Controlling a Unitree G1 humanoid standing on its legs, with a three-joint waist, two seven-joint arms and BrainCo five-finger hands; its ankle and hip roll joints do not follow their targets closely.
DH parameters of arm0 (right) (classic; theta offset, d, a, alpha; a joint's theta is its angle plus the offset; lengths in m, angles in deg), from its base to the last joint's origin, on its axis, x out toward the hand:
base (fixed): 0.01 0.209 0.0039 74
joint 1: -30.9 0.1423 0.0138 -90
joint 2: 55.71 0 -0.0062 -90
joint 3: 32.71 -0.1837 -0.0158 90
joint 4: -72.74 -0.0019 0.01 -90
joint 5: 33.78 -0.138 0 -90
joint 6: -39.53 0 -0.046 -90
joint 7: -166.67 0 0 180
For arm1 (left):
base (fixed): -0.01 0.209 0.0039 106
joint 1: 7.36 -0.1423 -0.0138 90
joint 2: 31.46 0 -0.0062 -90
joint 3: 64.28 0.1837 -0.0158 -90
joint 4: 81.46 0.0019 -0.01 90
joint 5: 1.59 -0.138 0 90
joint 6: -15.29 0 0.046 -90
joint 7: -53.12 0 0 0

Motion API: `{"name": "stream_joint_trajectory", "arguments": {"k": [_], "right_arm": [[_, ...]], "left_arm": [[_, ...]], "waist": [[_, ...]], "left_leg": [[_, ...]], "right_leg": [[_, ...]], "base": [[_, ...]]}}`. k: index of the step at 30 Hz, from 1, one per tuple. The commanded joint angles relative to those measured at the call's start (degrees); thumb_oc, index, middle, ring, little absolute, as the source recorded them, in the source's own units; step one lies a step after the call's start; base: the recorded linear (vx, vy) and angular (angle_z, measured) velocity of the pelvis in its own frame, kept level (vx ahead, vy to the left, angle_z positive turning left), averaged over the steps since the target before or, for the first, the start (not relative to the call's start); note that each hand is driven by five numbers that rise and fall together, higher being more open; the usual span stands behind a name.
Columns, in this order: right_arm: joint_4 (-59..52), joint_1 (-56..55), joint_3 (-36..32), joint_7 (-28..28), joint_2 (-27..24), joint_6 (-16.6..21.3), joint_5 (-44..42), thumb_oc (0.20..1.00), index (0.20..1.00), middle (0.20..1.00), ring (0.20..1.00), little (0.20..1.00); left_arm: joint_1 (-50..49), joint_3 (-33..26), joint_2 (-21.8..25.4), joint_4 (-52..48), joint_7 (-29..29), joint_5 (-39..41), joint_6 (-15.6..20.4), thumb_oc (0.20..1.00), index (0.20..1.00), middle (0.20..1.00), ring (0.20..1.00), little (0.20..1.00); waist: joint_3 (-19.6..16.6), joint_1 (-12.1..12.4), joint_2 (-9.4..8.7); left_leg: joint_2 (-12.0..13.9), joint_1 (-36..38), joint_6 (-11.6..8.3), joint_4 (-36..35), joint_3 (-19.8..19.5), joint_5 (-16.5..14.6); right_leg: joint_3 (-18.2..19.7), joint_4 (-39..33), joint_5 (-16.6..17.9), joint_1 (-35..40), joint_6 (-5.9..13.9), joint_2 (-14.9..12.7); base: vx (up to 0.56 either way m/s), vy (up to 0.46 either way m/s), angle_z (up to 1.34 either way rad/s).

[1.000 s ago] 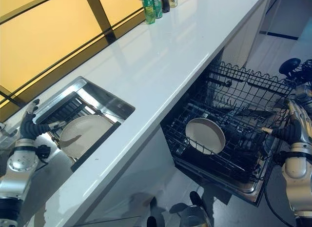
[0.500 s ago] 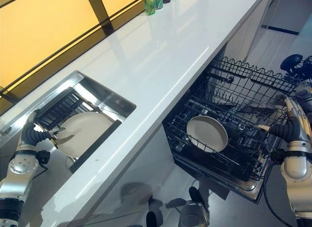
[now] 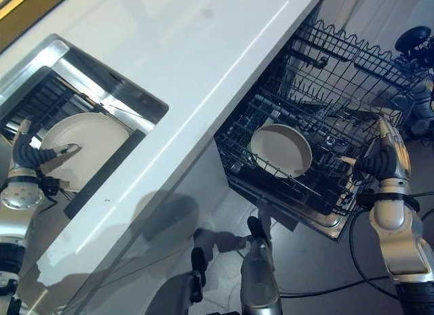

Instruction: Pick up plates and place into dishwasher.

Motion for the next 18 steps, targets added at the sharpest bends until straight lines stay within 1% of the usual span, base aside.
{"name": "stream_joint_trajectory", "arguments": {"k": [1, 4, 6, 8, 10, 13, 16, 18], "right_arm": [[-2.1, 5.2, 0.0, 3.5, -2.4, 0.3, -1.0, 1.000, 1.000, 1.000, 1.000, 1.000], [-2.0, 5.9, 0.7, 4.0, -2.5, -0.3, -1.4, 1.000, 1.000, 1.000, 1.000, 1.000], [-1.9, 6.2, 1.0, 4.5, -2.6, -0.6, -1.5, 1.000, 1.000, 1.000, 1.000, 1.000], [-1.6, 6.4, 0.9, 4.6, -3.0, -0.3, -1.7, 1.000, 1.000, 1.000, 1.000, 1.000], [-1.2, 7.0, 1.1, 4.8, -3.5, -0.1, -1.9, 1.000, 1.000, 1.000, 1.000, 1.000], [-1.8, 7.4, 0.9, 4.5, -4.4, -0.8, -3.0, 1.000, 1.000, 1.000, 1.000, 1.000], [-1.8, 7.8, 0.8, 4.0, -5.2, -1.2, -3.5, 1.000, 1.000, 1.000, 1.000, 1.000], [-2.0, 8.1, 1.0, 3.8, -5.5, -1.1, -3.5, 1.000, 1.000, 1.000, 1.000, 1.000]], "left_arm": [[4.8, -0.1, 6.2, 3.9, 2.4, 1.1, 1.2, 1.000, 1.000, 1.000, 1.000, 1.000], [7.0, 0.7, 7.6, 5.5, 2.9, 0.1, 0.8, 1.000, 1.000, 1.000, 1.000, 1.000], [8.5, 1.3, 8.5, 6.9, 4.6, -1.4, -0.5, 1.000, 1.000, 1.000, 1.000, 1.000], [10.0, 2.0, 9.4, 9.7, 4.7, -2.6, -3.5, 1.000, 1.000, 1.000, 1.000, 1.000], [11.8, 4.0, 10.8, 13.5, 0.5, -6.3, -9.4, 1.000, 1.000, 1.000, 1.000, 1.000], [12.4, 5.5, 11.6, 15.0, -2.8, -7.0, -12.2, 1.000, 1.000, 1.000, 1.000, 1.000], [13.2, 7.2, 11.9, 15.7, -7.7, -6.7, -12.1, 1.000, 1.000, 1.000, 1.000, 1.000], [13.8, 8.8, 11.7, 15.2, -12.9, -4.3, -9.2, 1.000, 1.000, 1.000, 1.000, 1.000]], "waist": [[0.4, 0.1, -1.77], [1.1, 0.1, -2.05], [1.3, 0.1, -2.07], [1.6, -0.2, -2.03], [1.8, -0.3, -1.87], [2.0, -0.4, -1.94], [2.1, -0.5, -1.79], [2.2, -0.8, -1.57]], "left_leg": [[-3.1, -3.0, 4.57, -0.4, 1.9, 3.5], [-3.1, -3.8, 4.69, 0.0, 2.2, 3.4], [-3.1, -4.1, 4.71, -0.2, 2.4, 3.4], [-3.2, -4.3, 4.70, -0.3, 2.5, 3.4], [-3.3, -4.6, 4.71, -0.2, 2.5, 3.3], [-3.4, -4.5, 4.71, -0.3, 2.3, 3.1], [-3.5, -4.3, 4.68, -0.4, 2.2, 2.9], [-3.5, -4.2, 4.58, -0.5, 2.2, 2.9]], "right_leg": [[-0.6, 3.8, 0.9, -1.2, -0.83, 2.0], [-0.7, 3.8, 1.4, -1.8, -0.87, 1.8], [-0.6, 3.6, 1.7, -2.1, -0.92, 1.8], [-0.6, 3.6, 1.9, -2.5, -1.02, 1.7], [-0.7, 3.6, 2.1, -2.8, -1.15, 1.6], [-0.7, 3.5, 2.2, -2.8, -1.20, 1.4], [-0.8, 3.5, 2.2, -2.7, -1.27, 1.4], [-0.8, 3.6, 2.1, -2.7, -1.36, 1.4]], "base": [[0.00, 0.000, 0.00], [0.00, 0.006, -0.01], [0.00, 0.016, 0.00], [-0.01, 0.035, 0.00], [-0.01, 0.035, -0.02], [0.00, 0.000, 0.00], [0.02, 0.029, -0.05], [0.01, 0.042, 0.00]]}}
